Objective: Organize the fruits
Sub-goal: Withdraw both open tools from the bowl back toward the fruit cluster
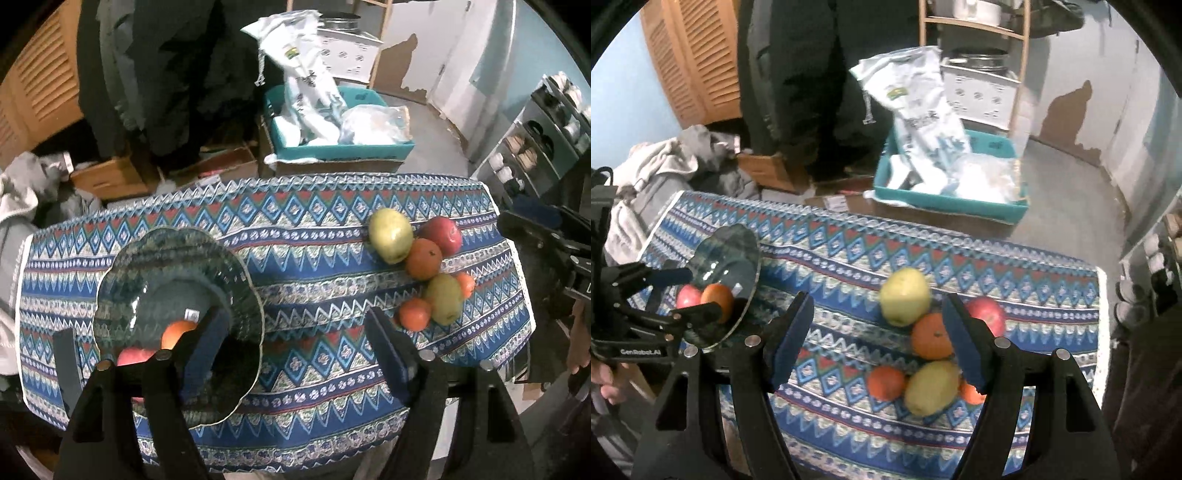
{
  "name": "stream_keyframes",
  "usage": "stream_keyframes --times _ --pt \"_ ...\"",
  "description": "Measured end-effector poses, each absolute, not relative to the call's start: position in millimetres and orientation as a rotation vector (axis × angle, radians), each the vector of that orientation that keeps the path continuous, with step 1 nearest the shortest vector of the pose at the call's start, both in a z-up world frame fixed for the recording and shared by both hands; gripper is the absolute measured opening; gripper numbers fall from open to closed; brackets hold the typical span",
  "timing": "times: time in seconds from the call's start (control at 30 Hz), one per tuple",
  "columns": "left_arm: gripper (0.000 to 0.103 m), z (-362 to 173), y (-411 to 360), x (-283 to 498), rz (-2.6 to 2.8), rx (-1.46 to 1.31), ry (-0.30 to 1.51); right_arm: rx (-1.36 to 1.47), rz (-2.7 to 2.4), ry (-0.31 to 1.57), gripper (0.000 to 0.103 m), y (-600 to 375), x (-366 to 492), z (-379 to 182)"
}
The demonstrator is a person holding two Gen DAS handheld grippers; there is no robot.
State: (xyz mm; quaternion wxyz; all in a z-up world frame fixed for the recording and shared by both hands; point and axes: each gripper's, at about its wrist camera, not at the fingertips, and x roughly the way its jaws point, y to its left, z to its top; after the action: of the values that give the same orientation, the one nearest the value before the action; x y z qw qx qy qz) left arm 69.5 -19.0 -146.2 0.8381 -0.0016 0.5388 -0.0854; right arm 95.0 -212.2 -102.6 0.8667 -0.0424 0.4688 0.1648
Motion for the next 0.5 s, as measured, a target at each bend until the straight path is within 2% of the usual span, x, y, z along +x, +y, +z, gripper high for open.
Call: stream_keyframes --times 0.5 --pt "0.081 -135.2 -72.0 76.8 -0.225 0.088 1.108 -0.031 0.227 0.983 0.073 -280.6 95.0 -107.2"
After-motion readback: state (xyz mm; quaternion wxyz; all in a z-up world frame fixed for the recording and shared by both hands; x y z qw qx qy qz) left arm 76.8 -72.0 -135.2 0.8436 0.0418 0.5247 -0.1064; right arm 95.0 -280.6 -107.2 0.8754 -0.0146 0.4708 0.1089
